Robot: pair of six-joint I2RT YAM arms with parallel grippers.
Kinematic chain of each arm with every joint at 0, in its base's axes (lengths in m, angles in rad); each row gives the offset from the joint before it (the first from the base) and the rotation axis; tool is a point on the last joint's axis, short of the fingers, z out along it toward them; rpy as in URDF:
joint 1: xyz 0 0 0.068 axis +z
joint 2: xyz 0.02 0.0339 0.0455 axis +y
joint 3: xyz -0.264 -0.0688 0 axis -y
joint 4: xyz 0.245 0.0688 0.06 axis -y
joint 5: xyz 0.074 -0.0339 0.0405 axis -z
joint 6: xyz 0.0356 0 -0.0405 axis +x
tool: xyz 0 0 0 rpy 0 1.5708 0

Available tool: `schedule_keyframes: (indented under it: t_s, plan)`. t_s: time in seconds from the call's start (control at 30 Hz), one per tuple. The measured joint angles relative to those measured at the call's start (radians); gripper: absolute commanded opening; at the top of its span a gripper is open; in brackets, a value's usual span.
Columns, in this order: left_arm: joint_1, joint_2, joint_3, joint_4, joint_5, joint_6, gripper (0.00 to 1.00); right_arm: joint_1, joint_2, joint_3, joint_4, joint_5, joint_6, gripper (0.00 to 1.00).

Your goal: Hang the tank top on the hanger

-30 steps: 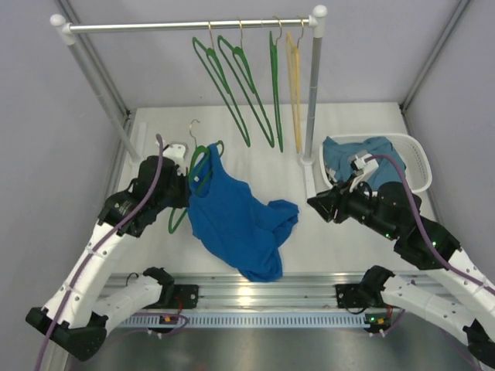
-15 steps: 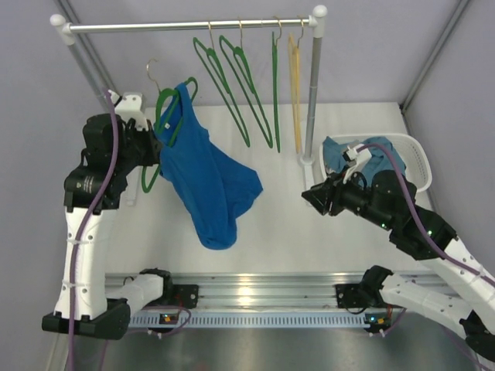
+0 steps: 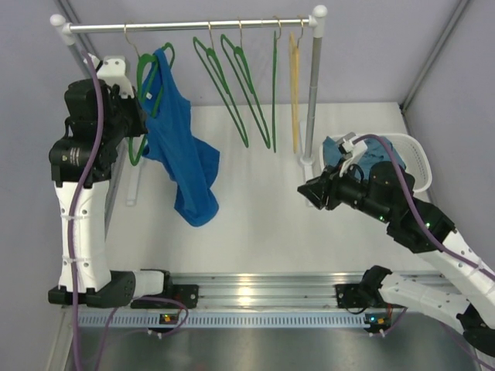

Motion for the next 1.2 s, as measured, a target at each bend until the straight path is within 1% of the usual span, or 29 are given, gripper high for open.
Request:
schedule_keyframes:
  t_s: [0.1, 0.3, 0.47, 0.67, 1.03, 1.2]
  plan:
    - [0.016, 0.033, 0.053, -0.012, -0.018, 0.006, 0.0, 0.0, 0.019, 0.016, 0.0, -0.008, -0.001, 0.37]
    - [0.058, 0.075, 0.079, -0.019, -0.034, 0.026, 0.0, 0.0, 0.058, 0.043, -0.001, -0.018, -0.002, 0.36]
    - [0.117, 0.137, 0.141, -0.029, -0.05, 0.047, 0.0, 0.0, 0.095, 0.064, -0.007, -0.026, -0.002, 0.35]
    - [0.127, 0.201, 0.22, -0.026, -0.082, 0.066, 0.0, 0.0, 0.116, 0.077, -0.019, -0.03, -0.002, 0.35]
    - [0.161, 0.247, 0.22, -0.027, -0.129, 0.074, 0.0, 0.0, 0.137, 0.077, -0.022, -0.034, 0.0, 0.34]
    - [0.17, 0.248, 0.194, -0.028, -0.132, 0.073, 0.0, 0.0, 0.137, 0.077, -0.022, -0.034, 0.001, 0.34]
